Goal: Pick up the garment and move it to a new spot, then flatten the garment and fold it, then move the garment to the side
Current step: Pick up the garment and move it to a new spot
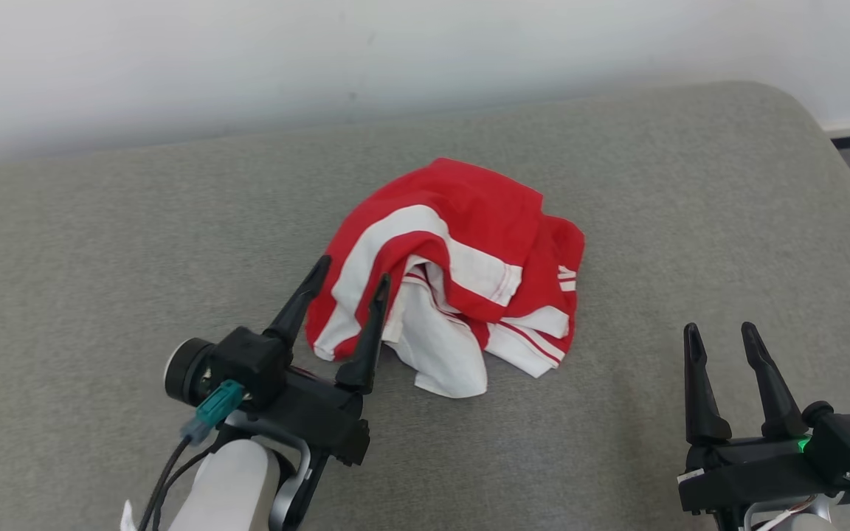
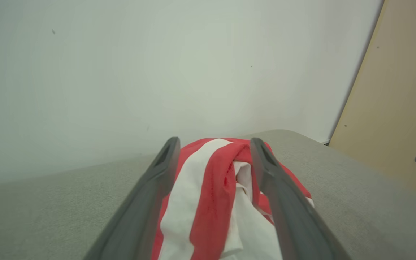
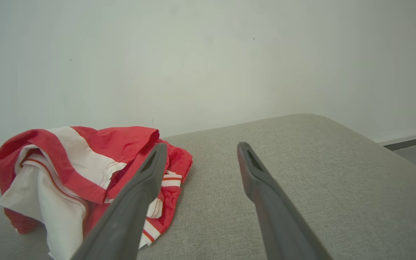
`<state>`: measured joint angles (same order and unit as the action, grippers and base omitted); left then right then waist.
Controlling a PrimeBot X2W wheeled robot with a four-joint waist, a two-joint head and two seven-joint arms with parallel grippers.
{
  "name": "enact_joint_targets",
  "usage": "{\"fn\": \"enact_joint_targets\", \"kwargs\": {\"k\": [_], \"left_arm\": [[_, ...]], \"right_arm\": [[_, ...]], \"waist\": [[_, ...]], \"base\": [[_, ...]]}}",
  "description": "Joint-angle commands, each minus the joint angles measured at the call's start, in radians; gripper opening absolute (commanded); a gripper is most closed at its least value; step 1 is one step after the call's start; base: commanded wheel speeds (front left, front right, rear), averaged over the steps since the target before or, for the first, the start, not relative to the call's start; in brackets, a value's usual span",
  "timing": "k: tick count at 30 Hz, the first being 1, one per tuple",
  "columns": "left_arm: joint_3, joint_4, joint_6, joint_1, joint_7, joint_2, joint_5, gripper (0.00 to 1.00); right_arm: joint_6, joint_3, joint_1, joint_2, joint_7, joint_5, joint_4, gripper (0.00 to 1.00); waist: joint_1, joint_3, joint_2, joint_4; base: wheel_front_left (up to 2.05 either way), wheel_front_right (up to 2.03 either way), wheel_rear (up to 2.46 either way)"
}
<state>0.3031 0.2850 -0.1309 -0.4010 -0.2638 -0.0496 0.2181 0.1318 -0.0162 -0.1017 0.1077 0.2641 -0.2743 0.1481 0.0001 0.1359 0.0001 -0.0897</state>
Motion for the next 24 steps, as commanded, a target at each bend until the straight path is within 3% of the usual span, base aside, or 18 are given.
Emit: {"fn": "enact_joint_targets", "kwargs": {"k": [1,9,10,11,12,24], "left_arm": [[0.008,0.021,0.002,-0.022,-0.001,-0.002,-0.010,1.00],[0.033,0.165,0.002,-0.092,-0.001,-0.017,-0.013,1.00],[0.029,0.174,0.002,-0.099,-0.001,-0.019,-0.010,0.83],[0.024,0.181,0.002,-0.108,-0.001,-0.021,-0.008,0.35],[0.021,0.194,0.002,-0.111,-0.001,-0.023,-0.007,0.00],[0.037,0.247,0.002,-0.237,-0.001,-0.041,-0.014,0.00]], "right_arm": [[-0.002,-0.002,-0.007,-0.005,0.001,-0.008,-0.002,1.00],[-0.002,0.001,-0.021,-0.013,0.001,-0.012,-0.006,1.00],[-0.002,0.003,-0.021,-0.013,0.001,-0.012,-0.006,1.00],[-0.002,0.006,-0.021,-0.013,0.001,-0.012,-0.008,1.00],[-0.002,0.009,-0.021,-0.013,0.001,-0.012,-0.008,1.00],[-0.002,-0.001,-0.025,-0.024,0.001,-0.008,0.004,1.00]], "waist": [[-0.0001,0.025,-0.0001,-0.036],[-0.0001,0.055,-0.0001,-0.094],[-0.0001,0.058,-0.0001,-0.099],[-0.0001,0.060,-0.0001,-0.101],[-0.0001,0.061,-0.0001,-0.103],[-0.0001,0.036,-0.0001,-0.105]], "base": [[0.00,0.00,0.00],[0.00,0.00,0.00],[0.00,0.00,0.00],[0.00,0.00,0.00],[0.00,0.00,0.00],[0.00,0.00,0.00]]}}
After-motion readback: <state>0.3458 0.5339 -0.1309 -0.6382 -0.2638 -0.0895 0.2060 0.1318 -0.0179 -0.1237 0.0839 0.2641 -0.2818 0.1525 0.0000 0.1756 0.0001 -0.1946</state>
